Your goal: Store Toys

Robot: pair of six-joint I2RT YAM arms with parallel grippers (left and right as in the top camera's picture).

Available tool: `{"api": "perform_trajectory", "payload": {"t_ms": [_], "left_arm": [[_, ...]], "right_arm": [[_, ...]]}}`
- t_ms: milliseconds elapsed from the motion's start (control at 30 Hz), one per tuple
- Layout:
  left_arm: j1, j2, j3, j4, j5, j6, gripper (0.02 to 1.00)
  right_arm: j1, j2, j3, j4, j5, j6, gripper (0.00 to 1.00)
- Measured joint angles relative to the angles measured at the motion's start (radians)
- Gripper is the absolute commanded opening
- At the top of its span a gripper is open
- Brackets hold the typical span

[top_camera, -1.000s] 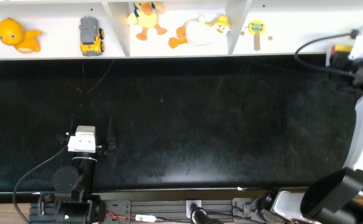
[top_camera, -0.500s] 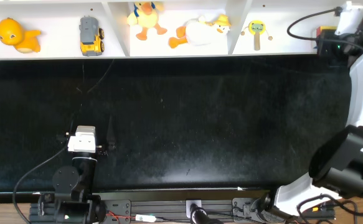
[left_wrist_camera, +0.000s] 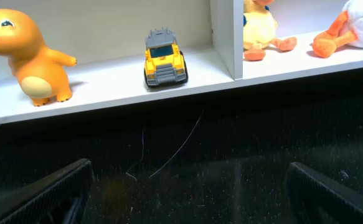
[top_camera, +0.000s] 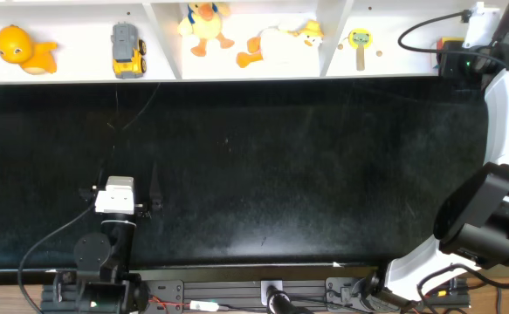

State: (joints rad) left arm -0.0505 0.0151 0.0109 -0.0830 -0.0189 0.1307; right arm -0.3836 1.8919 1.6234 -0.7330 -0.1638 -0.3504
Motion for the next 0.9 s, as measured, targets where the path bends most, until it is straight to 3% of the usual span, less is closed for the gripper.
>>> {"api": "perform_trajectory", "payload": {"t_ms": [700, 733, 833, 900], "left_arm": [[0.000, 0.000, 0.000, 0.000, 0.000, 0.000, 0.996], [0.000, 0.000, 0.000, 0.000, 0.000, 0.000, 0.998], [0.000, 0.000, 0.000, 0.000, 0.000, 0.000, 0.996], [0.000, 0.000, 0.000, 0.000, 0.000, 0.000, 0.996]], "right_arm": [[0.001, 0.029, 0.000, 0.045, -0.001, 0.007, 0.509], [0.002, 0.032, 0.000, 0.054, -0.001, 0.007, 0.542], [0.005, 0.032, 0.000, 0.060, -0.001, 0.013, 0.776], [0.006, 0.032, 0.002, 0.060, 0.000, 0.018, 0.998]]}}
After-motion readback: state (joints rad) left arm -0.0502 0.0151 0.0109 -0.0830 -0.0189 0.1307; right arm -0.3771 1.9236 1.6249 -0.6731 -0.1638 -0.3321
